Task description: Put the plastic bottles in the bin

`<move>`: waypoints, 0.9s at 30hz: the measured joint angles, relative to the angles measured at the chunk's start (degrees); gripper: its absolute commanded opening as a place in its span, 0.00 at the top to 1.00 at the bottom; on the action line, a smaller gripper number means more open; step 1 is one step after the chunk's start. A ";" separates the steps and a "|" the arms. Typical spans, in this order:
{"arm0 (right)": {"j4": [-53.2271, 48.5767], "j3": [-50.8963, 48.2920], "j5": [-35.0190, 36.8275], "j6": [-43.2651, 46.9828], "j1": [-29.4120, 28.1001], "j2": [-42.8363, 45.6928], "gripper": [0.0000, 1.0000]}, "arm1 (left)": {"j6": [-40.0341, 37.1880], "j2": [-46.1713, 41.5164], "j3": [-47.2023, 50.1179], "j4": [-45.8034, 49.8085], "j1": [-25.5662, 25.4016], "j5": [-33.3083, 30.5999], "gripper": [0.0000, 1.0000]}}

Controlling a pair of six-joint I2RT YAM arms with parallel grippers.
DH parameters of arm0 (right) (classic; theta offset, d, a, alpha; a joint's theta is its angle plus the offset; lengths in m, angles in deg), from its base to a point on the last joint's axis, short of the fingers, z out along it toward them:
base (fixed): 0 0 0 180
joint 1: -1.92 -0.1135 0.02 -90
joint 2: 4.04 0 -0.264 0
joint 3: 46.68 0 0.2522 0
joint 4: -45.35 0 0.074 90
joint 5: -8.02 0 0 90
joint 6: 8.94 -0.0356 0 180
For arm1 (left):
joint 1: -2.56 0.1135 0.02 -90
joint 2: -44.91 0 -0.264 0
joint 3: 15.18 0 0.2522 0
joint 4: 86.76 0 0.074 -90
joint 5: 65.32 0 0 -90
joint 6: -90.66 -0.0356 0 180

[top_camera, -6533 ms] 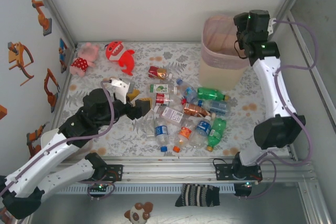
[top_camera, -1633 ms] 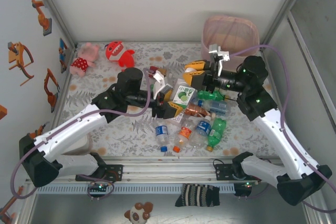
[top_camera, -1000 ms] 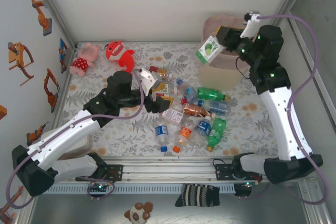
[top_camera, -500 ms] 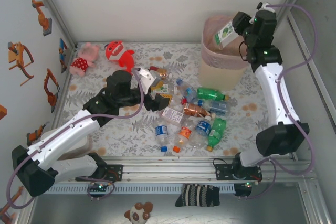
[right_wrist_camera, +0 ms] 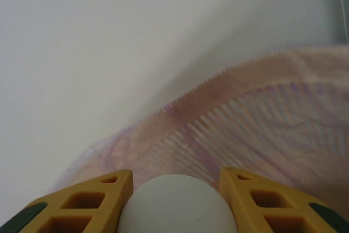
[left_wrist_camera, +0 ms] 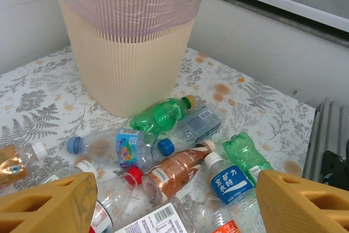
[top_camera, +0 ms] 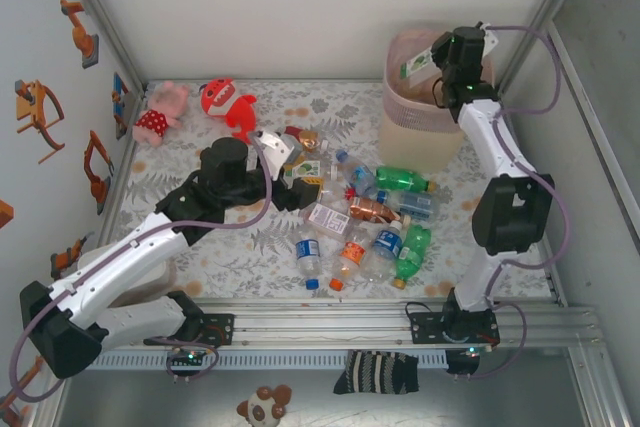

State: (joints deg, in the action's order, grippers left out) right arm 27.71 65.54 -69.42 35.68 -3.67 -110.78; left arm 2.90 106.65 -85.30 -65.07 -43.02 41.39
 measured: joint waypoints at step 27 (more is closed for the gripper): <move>-6.16 7.48 -0.20 2.58 0.20 -7.80 0.32 | 0.09 -1.36 0.66 1.95 0.26 -4.70 0.24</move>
State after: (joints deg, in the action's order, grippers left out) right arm 21.54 73.01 -69.62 38.26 -3.47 -118.58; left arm 2.98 105.29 -84.65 -63.13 -42.76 36.69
